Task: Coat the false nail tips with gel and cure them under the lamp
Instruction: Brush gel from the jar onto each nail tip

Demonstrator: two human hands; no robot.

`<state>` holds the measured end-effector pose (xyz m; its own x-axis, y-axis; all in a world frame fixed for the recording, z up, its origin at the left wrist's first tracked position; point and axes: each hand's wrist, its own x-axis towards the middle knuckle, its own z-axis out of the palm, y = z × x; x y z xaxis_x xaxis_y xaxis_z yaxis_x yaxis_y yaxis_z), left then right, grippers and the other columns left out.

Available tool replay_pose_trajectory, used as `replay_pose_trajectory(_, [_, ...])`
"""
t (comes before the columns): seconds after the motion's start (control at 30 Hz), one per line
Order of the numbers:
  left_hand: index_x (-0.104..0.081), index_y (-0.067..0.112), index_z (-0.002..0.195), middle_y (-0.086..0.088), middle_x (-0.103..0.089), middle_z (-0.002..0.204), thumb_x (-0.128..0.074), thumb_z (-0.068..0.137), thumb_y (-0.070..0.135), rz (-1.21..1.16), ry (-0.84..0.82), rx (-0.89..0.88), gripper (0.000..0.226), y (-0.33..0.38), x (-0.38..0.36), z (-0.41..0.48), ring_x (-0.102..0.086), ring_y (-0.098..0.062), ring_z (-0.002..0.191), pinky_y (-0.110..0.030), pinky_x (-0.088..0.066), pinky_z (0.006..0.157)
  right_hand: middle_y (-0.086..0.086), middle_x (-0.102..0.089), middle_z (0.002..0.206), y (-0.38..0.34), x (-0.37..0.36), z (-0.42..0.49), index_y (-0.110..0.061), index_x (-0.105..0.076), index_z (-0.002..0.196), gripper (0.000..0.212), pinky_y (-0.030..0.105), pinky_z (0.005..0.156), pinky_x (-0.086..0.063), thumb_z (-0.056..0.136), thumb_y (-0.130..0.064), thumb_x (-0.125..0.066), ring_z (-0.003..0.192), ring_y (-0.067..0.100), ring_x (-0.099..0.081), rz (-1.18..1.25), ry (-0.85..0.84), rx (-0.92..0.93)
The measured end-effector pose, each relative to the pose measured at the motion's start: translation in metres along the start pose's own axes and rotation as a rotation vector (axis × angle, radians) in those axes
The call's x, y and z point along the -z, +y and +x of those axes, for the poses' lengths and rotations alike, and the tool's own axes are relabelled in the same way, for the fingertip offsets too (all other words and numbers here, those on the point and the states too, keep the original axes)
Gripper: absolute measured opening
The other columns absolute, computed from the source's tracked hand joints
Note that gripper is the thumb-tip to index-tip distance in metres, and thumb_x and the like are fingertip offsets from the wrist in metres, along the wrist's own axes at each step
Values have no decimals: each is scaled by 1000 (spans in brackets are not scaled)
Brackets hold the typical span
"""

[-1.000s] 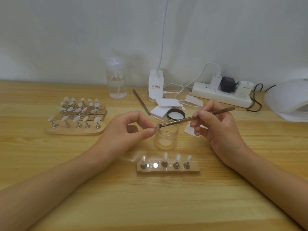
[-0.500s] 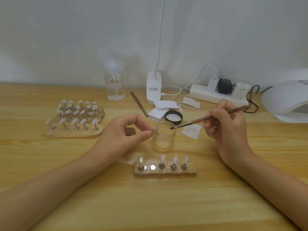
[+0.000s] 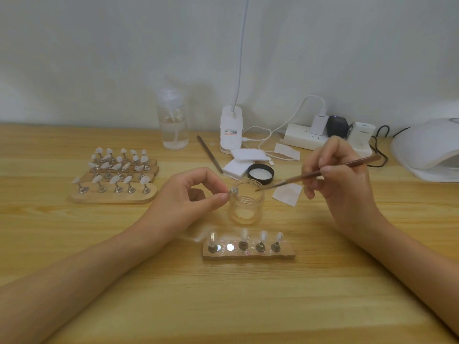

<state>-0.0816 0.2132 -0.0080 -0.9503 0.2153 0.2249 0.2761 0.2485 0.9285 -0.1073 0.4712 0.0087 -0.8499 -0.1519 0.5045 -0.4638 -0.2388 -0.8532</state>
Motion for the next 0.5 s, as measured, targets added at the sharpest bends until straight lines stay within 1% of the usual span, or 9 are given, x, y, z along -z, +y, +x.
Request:
replay_pose_trajectory(0.1, [-69,26,79,15,-66,77,-75,83,20,5,1,-5,10,0,0,0,-42,-4,51,-14,-36,49,1,-57,63,-1,0,-1,-21,-55,69,30,26,48,-45,75,5,-40,53,16,-47,-21,-35,24])
replay_pose_trajectory(0.27, [-69,26,79,18,-65,74,-75,83,20,9,-6,-18,9,0,0,0,-41,-4,51,-13,-36,49,2,-51,58,-4,5,0,-19,-51,64,27,25,46,-42,70,3,-38,50,18,-42,-27,11,28])
replay_pose_trajectory(0.33, [-69,26,80,20,-63,71,-75,84,20,13,-8,-22,9,0,0,0,-40,-6,51,-13,-36,48,3,-48,56,-5,4,-1,-17,-49,62,23,23,45,-41,69,1,-37,50,17,-40,29,56,-3])
replay_pose_trajectory(0.4, [-69,26,81,22,-63,70,-74,83,21,6,-7,-38,8,0,1,-1,-40,-10,53,-14,-36,49,2,-47,57,-6,3,-1,-15,-46,67,16,22,45,-41,72,-2,-37,52,15,-40,124,113,-49])
replay_pose_trajectory(0.47, [-69,27,81,21,-65,76,-73,80,27,-21,0,-58,5,1,1,-1,-40,-15,56,-15,-38,51,-1,-52,62,-6,1,-2,-15,-44,75,12,20,46,-41,82,-6,-40,54,10,-43,191,136,-107])
replay_pose_trajectory(0.5, [-69,27,81,19,-66,79,-72,79,30,-29,1,-68,5,2,2,0,-41,-17,57,-15,-39,52,-3,-55,65,-5,0,-2,-15,-45,79,12,19,47,-42,88,-8,-42,56,8,-46,197,133,-140])
